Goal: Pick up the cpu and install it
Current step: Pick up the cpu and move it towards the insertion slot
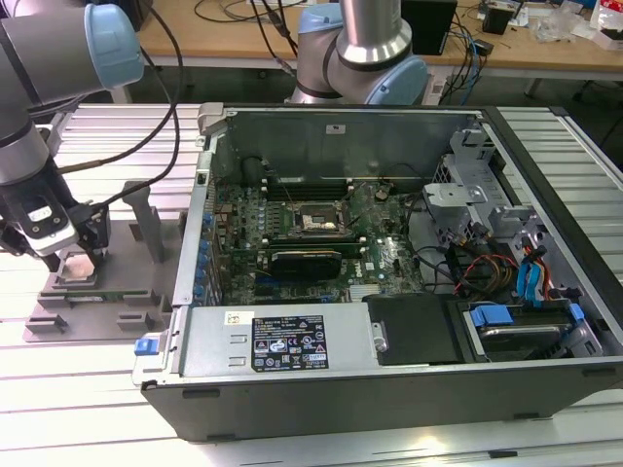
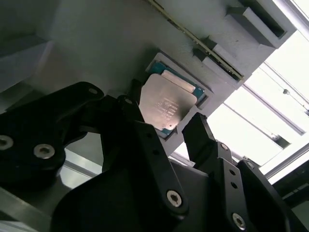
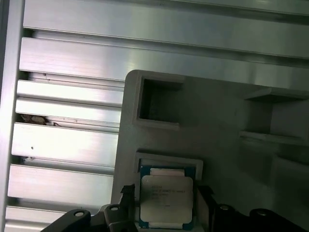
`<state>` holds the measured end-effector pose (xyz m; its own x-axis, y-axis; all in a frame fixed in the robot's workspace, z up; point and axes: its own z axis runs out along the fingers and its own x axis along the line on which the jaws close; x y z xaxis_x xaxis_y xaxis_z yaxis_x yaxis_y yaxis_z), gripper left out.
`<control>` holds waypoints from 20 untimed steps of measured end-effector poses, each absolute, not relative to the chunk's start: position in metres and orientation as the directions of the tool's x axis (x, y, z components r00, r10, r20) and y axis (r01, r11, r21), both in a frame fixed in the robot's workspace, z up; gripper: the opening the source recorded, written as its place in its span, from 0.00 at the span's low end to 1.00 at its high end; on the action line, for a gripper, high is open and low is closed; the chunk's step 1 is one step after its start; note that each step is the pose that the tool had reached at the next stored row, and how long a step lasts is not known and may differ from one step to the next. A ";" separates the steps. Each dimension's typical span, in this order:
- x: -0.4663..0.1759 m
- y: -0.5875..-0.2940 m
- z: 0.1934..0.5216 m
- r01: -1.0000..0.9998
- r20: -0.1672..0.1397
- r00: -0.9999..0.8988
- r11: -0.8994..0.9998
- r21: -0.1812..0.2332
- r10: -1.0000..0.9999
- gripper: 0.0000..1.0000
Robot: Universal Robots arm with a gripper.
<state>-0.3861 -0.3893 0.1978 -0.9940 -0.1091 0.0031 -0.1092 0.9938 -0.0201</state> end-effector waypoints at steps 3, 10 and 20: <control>-0.386 -0.389 0.192 -0.109 0.003 -0.994 0.994 -0.020 -0.109 0.62; -0.386 -0.389 0.192 -0.109 0.003 -0.994 0.994 -0.020 -0.109 0.62; -0.386 -0.389 0.192 -0.077 0.003 -0.997 0.997 -0.020 -0.077 0.54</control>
